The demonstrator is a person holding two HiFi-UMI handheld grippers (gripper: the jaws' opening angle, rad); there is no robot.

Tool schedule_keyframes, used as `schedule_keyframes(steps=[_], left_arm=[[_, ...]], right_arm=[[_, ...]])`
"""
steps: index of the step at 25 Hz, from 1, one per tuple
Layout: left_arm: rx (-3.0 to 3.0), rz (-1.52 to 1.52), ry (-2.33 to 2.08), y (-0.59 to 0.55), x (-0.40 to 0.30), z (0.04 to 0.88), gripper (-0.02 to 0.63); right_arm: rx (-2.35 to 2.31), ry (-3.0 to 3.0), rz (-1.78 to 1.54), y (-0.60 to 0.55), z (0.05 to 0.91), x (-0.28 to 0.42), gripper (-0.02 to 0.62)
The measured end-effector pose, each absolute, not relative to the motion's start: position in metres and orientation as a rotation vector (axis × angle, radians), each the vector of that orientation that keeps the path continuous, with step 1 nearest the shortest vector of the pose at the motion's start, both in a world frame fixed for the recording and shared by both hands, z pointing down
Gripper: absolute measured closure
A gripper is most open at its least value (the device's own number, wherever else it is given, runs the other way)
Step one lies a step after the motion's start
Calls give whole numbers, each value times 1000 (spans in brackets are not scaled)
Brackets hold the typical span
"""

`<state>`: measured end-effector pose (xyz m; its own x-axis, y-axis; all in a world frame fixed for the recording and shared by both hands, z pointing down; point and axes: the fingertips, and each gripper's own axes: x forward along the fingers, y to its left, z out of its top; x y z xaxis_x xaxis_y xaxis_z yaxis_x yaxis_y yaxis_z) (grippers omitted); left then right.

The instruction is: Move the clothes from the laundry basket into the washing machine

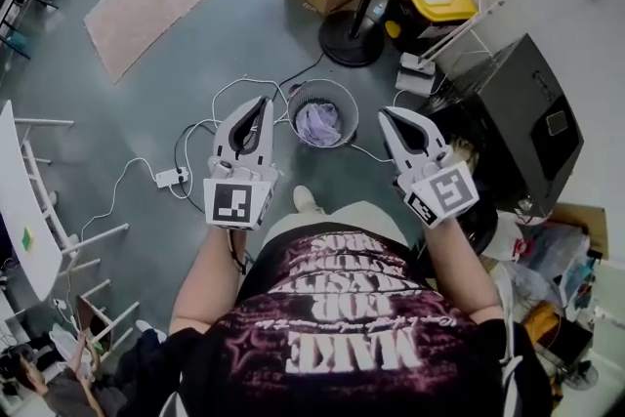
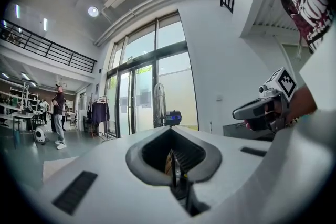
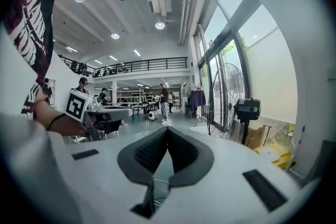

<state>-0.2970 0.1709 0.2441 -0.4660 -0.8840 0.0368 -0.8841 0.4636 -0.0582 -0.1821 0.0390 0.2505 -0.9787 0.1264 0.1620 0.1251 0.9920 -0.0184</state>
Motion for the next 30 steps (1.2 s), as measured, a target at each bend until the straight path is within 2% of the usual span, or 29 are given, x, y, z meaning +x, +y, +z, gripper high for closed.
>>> schedule_keyframes(steps=[10, 15, 18, 22, 30], left_arm=[[1654, 70, -2677, 148, -301, 242, 607], [1736, 207, -2647, 111, -289, 244, 607], [1606, 133, -2707, 102, -296, 245, 607], [1452, 79, -2737, 92, -298, 264, 607], [1286, 168, -2727, 91, -280, 315, 607]], right_arm=[[-225, -2950, 61, 28, 257, -187, 592], [-356, -2906, 95, 19, 274, -185, 592], [-398, -2893, 123, 4, 283, -180, 592], [-433, -2878, 160, -23, 299, -179, 592], [-584, -2801, 184, -45, 346, -178, 592]])
